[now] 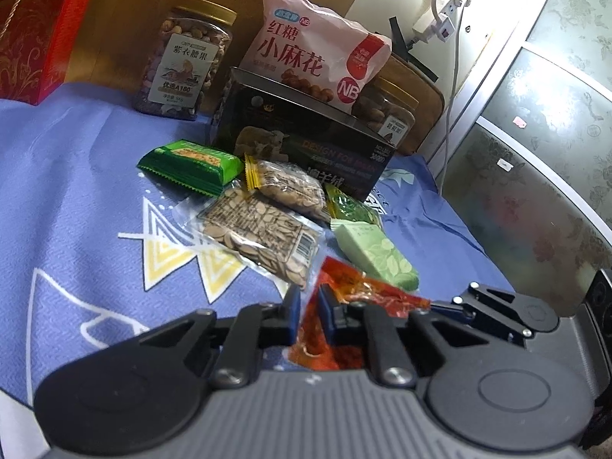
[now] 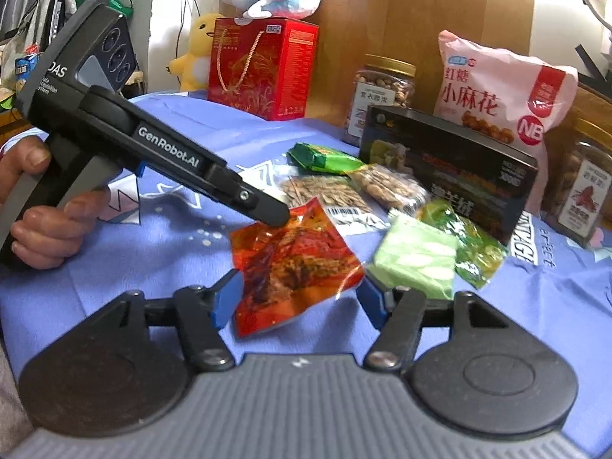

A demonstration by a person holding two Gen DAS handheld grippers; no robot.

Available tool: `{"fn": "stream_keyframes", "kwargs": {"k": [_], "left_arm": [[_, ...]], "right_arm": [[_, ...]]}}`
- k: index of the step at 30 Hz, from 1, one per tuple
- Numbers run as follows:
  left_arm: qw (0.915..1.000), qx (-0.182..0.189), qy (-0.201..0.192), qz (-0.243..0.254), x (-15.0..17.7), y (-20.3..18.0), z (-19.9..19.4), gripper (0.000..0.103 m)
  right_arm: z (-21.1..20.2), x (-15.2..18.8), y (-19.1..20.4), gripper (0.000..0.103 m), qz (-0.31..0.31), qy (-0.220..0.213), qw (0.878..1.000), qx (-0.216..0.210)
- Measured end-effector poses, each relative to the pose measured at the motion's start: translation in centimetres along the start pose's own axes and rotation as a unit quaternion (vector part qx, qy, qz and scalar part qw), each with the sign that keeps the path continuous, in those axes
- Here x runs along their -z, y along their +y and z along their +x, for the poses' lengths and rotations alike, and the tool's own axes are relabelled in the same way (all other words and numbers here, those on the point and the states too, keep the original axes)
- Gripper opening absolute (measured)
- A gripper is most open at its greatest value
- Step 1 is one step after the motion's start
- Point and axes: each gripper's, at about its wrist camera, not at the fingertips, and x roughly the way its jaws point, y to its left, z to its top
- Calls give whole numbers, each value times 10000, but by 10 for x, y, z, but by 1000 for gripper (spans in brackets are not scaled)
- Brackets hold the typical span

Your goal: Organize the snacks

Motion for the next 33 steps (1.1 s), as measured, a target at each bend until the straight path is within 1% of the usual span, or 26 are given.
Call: {"fn": "stream_keyframes", "kwargs": {"k": [1, 2, 4, 6, 8, 10, 11, 14, 18, 20, 22, 24, 26, 27, 29, 33], "left_arm": [[10000, -9, 1, -15, 0, 1, 0, 11], [10000, -19, 6, -20, 0, 1, 0, 9], [10000, -21, 24, -15, 0, 1, 1, 8], [10000, -15, 21, -16, 0, 1, 1, 8], [10000, -32, 23, -25, 0, 1, 1, 8], [10000, -42, 30, -22, 0, 1, 2, 8], [10000, -43, 35, -24, 0, 0, 2, 8], [10000, -13, 55, -30, -1, 1, 2, 8], [9999, 88, 43, -38, -1, 1, 0, 9], [9998, 214, 34, -36, 0, 1, -2, 14], [9995, 291, 71, 10, 0, 0, -2, 16], [9989, 425, 184, 49, 1, -3, 0, 18], [9988, 391, 242, 165, 3, -8, 2, 26], [9990, 324, 217, 219, 4, -10, 2, 26], [9993, 305, 171, 155, 4, -8, 1, 26], [9996, 266, 80, -2, 3, -4, -2, 26]], "right_arm": [[-2, 1, -2, 72, 46, -8, 10000, 29], [-4, 2, -4, 73, 92, -39, 9999, 67], [-6, 3, -9, 73, 236, -137, 9994, 203], [-8, 3, -13, 74, 378, -283, 9980, 429], [-10, 3, -18, 74, 496, -436, 9948, 774], [-13, 2, -24, 74, 622, -492, 9924, 946], [-14, 2, -27, 74, 696, -483, 9922, 910], [-21, 2, -31, 74, 844, -369, 9944, 511], [-25, 8, -19, 73, 656, -75, 9978, -35], [-22, 11, -10, 73, 504, 106, 9986, -143], [-16, 13, -3, 72, 398, 218, 9988, -155], [-13, 11, -1, 68, 470, 169, 9986, -201], [-10, 9, 2, 63, 415, 129, 9990, -84], [-8, 8, 2, 60, 408, 105, 9991, -19], [-7, 7, 1, 55, 430, 76, 9990, 2], [-4, 4, 5, 49, 239, 21, 9996, 165]]}}
